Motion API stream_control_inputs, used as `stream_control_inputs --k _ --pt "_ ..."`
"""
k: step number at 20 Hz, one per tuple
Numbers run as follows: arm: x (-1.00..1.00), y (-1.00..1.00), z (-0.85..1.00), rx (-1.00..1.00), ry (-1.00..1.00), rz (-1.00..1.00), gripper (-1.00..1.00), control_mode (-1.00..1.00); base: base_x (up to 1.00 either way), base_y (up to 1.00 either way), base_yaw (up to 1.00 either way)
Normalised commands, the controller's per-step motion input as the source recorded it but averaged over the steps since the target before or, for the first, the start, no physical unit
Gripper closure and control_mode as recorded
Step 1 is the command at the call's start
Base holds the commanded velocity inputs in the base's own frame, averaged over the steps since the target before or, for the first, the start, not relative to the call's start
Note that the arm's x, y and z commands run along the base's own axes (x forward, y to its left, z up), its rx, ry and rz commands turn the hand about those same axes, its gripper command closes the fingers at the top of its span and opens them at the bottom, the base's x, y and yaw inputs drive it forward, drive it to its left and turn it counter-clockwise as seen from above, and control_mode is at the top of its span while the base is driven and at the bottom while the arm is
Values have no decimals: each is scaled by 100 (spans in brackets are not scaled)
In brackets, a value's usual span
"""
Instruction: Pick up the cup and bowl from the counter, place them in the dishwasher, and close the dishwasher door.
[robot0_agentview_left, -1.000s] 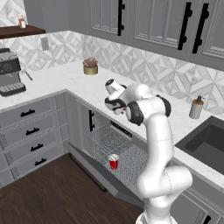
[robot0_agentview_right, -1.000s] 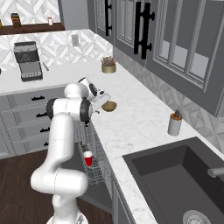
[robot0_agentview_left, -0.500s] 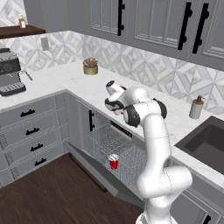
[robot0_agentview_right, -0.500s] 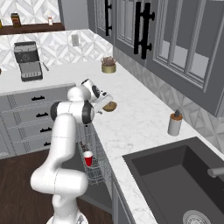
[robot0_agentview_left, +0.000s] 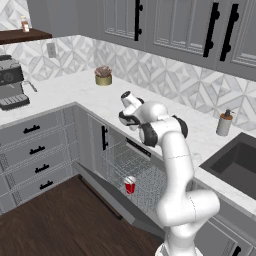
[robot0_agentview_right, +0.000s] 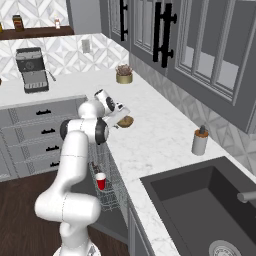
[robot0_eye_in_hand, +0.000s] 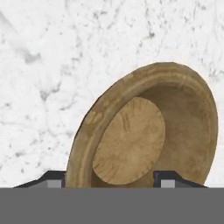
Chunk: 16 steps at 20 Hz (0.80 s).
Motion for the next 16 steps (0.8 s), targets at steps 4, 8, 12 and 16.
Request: stream_control_inputs --k 4,8,12,16 --pt "-7 0 -16 2 -1 0 100 -100 0 0 0" --pt "-78 13 1 3 -9 0 100 -100 0 0 0" --pt "-100 39 20 5 -10 0 100 -100 0 0 0" --pt "-100 58 3 4 -2 0 100 -100 0 0 0"
